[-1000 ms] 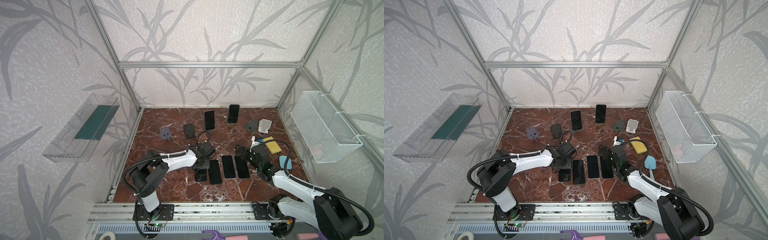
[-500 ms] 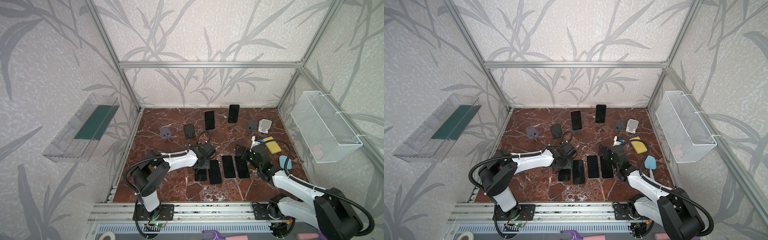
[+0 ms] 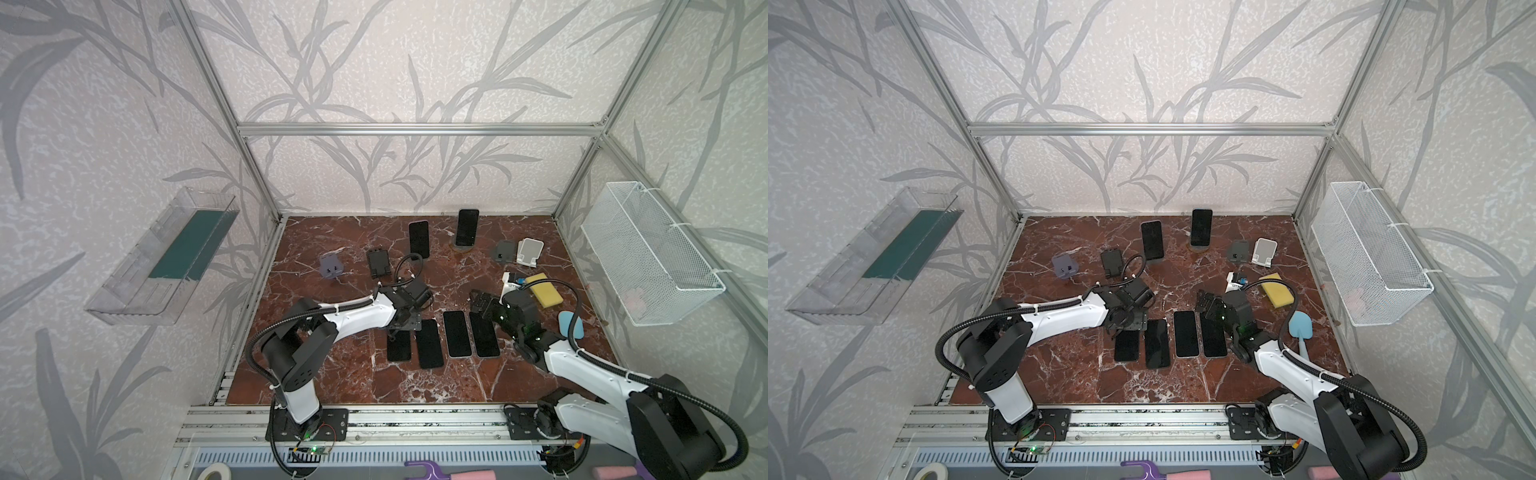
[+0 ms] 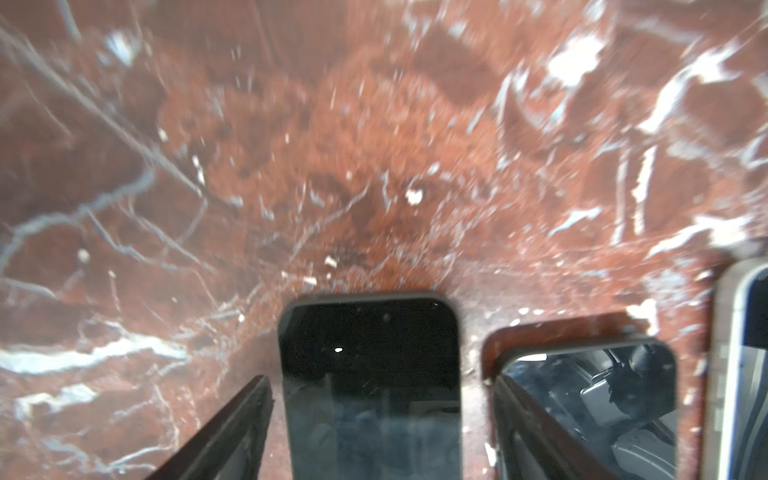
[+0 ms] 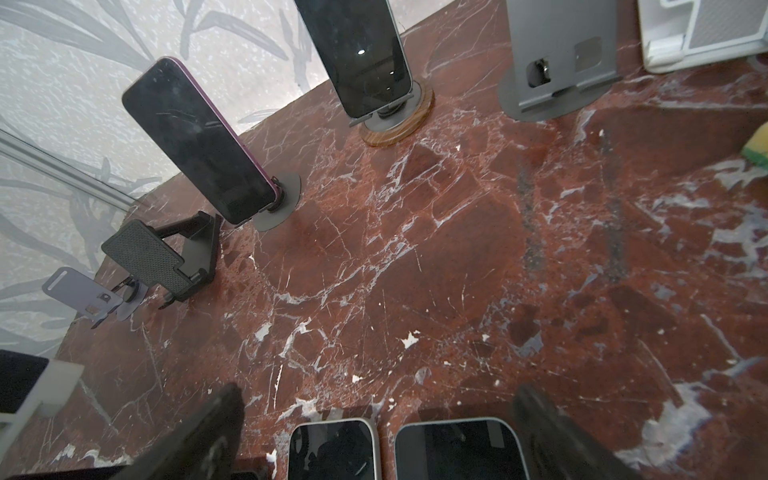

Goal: Remove the phone from the phone stand

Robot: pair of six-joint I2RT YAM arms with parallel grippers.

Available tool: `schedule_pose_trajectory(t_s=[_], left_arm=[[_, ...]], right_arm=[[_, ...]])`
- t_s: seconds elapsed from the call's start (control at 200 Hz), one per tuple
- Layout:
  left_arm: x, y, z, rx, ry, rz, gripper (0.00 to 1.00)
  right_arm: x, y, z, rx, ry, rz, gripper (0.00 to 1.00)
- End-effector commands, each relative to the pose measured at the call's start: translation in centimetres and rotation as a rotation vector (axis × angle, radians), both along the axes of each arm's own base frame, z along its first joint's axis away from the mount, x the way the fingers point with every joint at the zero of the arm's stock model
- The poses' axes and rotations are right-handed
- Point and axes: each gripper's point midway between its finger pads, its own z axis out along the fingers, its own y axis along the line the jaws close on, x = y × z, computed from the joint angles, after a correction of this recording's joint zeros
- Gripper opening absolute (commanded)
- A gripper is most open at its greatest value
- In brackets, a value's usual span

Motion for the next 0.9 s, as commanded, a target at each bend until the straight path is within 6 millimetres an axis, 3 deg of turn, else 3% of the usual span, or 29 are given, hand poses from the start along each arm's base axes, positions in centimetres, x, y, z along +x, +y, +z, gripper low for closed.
schedule_pose_trajectory(t_s=[0.0,0.21,0.315,0.46,0.61,0.756,0.896], left_arm=[[0.6,0.8,1.7,0.039,-0.035,-0.011,0.85],[1.3,1.8,5.5,0.036,-0.089,-0.009,0.85],[2.3,2.5,8.4,0.043,-0.151,0.001,0.87],[4.6,5.0,12.8,0.11,-0.31,0.076,0.99],[7.5,7.6,16.1,0.164,-0.41,0.177,1.0],[10.8,7.6,15.6,0.145,-0.424,0.187,0.99],[14.0,7.2,13.4,0.133,-0.376,0.179,1.0]], right_arm=[[0.7,1.8,1.4,0.037,-0.031,0.073,1.0],[0.5,5.5,2.0,-0.017,-0.064,0.234,1.0],[0.3,6.8,1.9,-0.043,-0.063,0.288,1.0],[0.4,6.9,1.5,-0.055,-0.053,0.287,1.0],[0.4,6.8,1.5,-0.064,-0.053,0.285,0.99],[0.5,6.3,1.2,-0.086,-0.051,0.261,0.99],[0.6,6.2,1.2,-0.093,-0.049,0.26,0.99]])
